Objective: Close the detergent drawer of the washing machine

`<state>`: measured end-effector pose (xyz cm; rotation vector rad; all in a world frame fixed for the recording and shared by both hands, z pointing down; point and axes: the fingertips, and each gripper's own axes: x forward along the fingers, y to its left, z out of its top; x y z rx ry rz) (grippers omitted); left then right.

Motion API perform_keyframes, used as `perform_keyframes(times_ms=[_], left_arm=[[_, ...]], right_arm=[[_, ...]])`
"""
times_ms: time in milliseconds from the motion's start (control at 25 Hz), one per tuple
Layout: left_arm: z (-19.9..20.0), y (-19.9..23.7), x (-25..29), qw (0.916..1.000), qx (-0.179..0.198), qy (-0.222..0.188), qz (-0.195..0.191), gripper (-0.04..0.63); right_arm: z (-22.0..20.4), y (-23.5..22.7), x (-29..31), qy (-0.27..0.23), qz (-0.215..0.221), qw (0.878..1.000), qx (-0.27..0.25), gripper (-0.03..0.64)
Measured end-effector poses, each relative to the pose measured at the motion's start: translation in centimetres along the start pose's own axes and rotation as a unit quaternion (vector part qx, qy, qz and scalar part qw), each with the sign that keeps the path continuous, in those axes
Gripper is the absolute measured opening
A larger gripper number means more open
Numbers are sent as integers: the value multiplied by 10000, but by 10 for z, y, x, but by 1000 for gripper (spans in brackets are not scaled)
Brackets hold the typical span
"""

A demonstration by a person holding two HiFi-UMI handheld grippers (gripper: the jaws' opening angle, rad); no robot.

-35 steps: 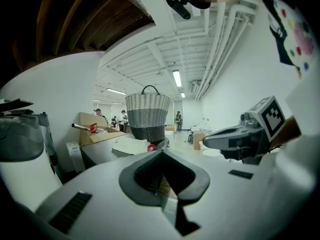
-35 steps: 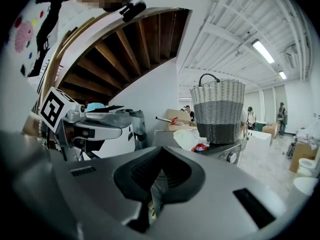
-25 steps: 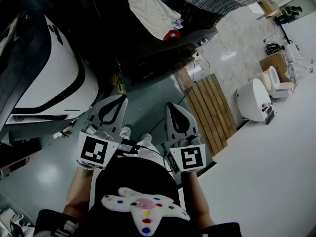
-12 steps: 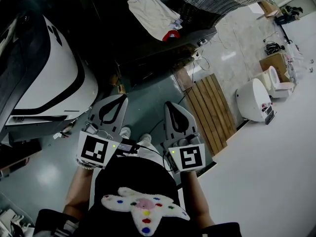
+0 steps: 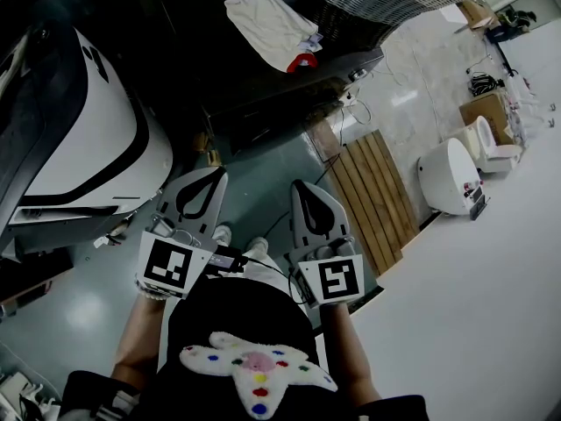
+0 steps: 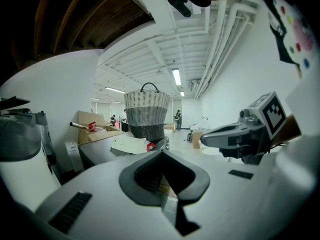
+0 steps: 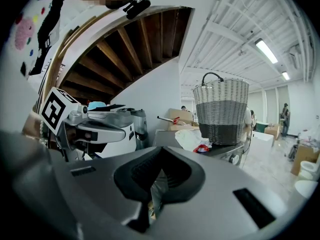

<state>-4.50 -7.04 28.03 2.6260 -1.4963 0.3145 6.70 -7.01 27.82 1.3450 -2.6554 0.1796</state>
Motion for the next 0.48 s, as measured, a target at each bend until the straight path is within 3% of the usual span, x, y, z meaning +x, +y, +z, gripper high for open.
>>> perform_keyframes(times_ms=[480], left_arm=[[1, 1, 0, 10000, 47, -1, -4, 11]], right_arm=[[-1, 2, 2, 35, 44, 10000, -16, 5]])
